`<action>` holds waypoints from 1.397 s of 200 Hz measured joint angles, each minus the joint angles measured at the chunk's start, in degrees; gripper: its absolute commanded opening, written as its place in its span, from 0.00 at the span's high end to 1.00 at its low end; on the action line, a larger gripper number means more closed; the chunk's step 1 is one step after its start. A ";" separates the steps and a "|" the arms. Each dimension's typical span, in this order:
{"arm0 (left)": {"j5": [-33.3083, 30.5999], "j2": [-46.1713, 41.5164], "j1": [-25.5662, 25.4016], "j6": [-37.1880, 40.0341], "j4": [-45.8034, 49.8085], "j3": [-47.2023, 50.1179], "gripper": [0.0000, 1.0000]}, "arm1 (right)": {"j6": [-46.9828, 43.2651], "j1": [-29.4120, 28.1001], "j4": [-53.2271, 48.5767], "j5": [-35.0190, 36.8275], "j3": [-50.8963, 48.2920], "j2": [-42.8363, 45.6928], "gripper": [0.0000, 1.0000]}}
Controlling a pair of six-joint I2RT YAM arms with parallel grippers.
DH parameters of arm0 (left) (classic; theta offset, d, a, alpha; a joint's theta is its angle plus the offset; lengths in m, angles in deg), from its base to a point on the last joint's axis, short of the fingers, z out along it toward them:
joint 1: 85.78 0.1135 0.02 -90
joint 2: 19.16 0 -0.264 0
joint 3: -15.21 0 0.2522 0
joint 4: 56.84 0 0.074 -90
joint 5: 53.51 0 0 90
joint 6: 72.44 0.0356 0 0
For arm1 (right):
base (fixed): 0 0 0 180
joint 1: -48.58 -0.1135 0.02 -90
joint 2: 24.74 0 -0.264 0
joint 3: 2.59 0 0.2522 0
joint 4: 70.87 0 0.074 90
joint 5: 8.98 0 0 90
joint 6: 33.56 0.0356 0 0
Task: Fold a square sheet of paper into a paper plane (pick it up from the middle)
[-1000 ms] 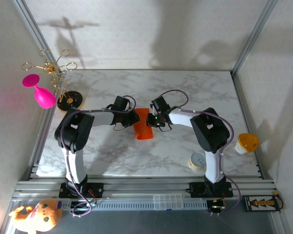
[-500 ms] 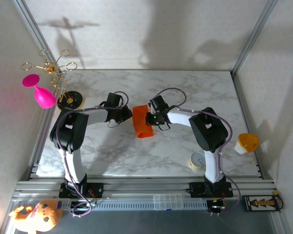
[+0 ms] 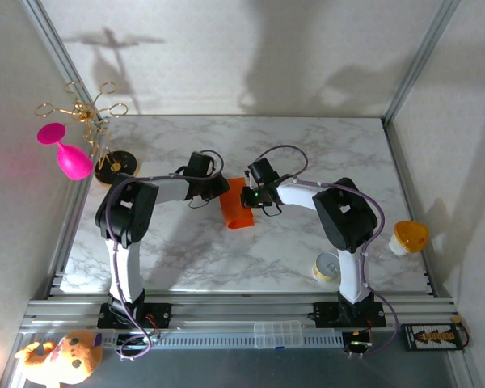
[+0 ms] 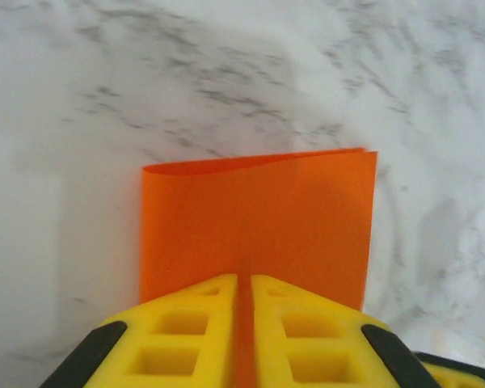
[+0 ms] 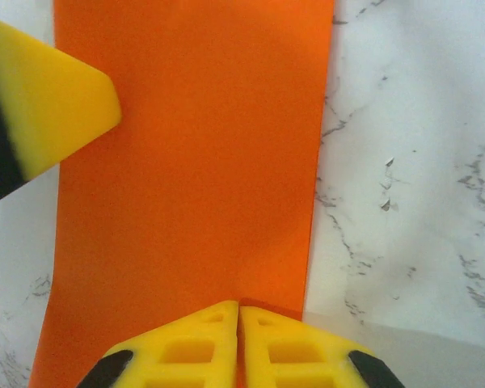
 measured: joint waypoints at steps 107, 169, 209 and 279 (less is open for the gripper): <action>-8.55 0.44 7.30 5.07 5.31 -4.76 0.87 | -3.87 0.00 1.88 2.23 -1.68 1.22 0.89; -1.40 -5.25 0.90 3.26 2.03 -1.09 0.87 | -5.42 0.00 1.84 3.04 -1.68 1.29 0.89; -1.97 0.85 -0.63 2.29 3.06 -5.49 0.87 | -5.84 0.00 1.84 3.02 -1.75 1.29 0.89; -13.53 4.55 1.81 2.23 9.81 -11.28 0.88 | -6.01 0.00 1.92 3.10 -1.77 1.29 0.89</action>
